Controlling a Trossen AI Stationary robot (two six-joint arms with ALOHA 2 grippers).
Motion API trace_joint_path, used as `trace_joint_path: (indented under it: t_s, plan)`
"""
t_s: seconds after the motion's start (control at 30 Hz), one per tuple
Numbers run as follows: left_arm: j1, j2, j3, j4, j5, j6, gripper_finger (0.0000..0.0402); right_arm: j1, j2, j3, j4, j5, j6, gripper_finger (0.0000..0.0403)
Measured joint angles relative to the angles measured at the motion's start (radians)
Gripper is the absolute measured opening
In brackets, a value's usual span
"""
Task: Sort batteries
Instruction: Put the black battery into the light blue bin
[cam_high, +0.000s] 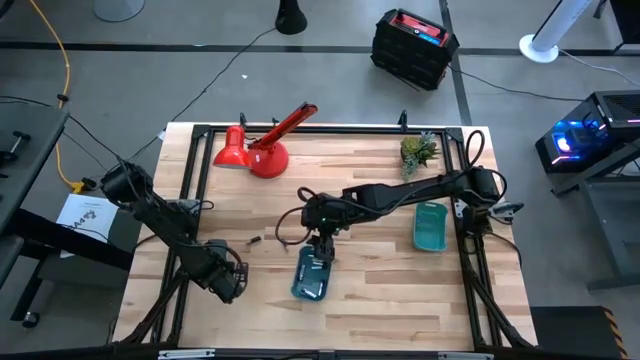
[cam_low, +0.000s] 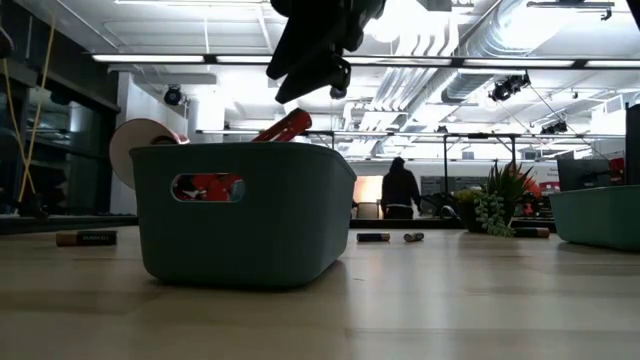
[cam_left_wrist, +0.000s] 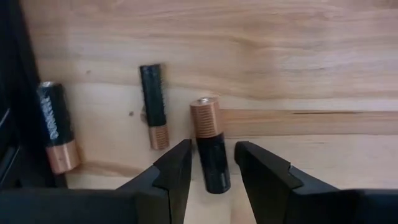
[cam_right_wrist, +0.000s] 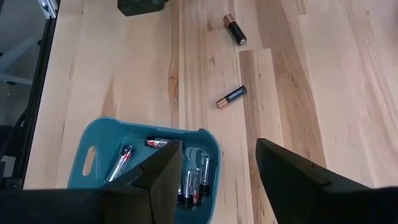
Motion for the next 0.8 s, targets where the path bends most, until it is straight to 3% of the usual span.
trace_joint_path:
  t_s: [0.1, 0.27, 0.43, 0.6, 0.7, 0.8]
  plan:
    - [0.006, 0.007, -0.001, 0.023, -0.026, 0.058, 0.0114, 0.000, 0.000, 0.000, 0.000, -0.001, 0.013, 0.0200]
    - [0.003, -0.010, 0.000, 0.037, -0.072, 0.120, 0.0030, 0.000, -0.007, 0.000, -0.008, -0.028, 0.013, 0.0200]
    - [0.021, -0.106, 0.042, 0.063, -0.346, 0.239, 0.0033, 0.000, -0.061, 0.000, -0.028, -0.030, 0.011, 0.0200]
    - [0.116, -0.205, 0.092, 0.178, -0.502, 0.650, 0.0033, 0.000, -0.132, 0.000, -0.052, 0.021, 0.020, 0.0200]
    - [0.204, -0.213, 0.108, 0.297, -0.461, 0.950, 0.0033, 0.000, -0.170, 0.001, -0.061, 0.070, 0.020, 0.0200]
    - [0.300, -0.198, 0.141, 0.348, -0.440, 1.121, 0.0033, 0.000, -0.204, 0.001, -0.080, 0.117, 0.032, 0.0200]
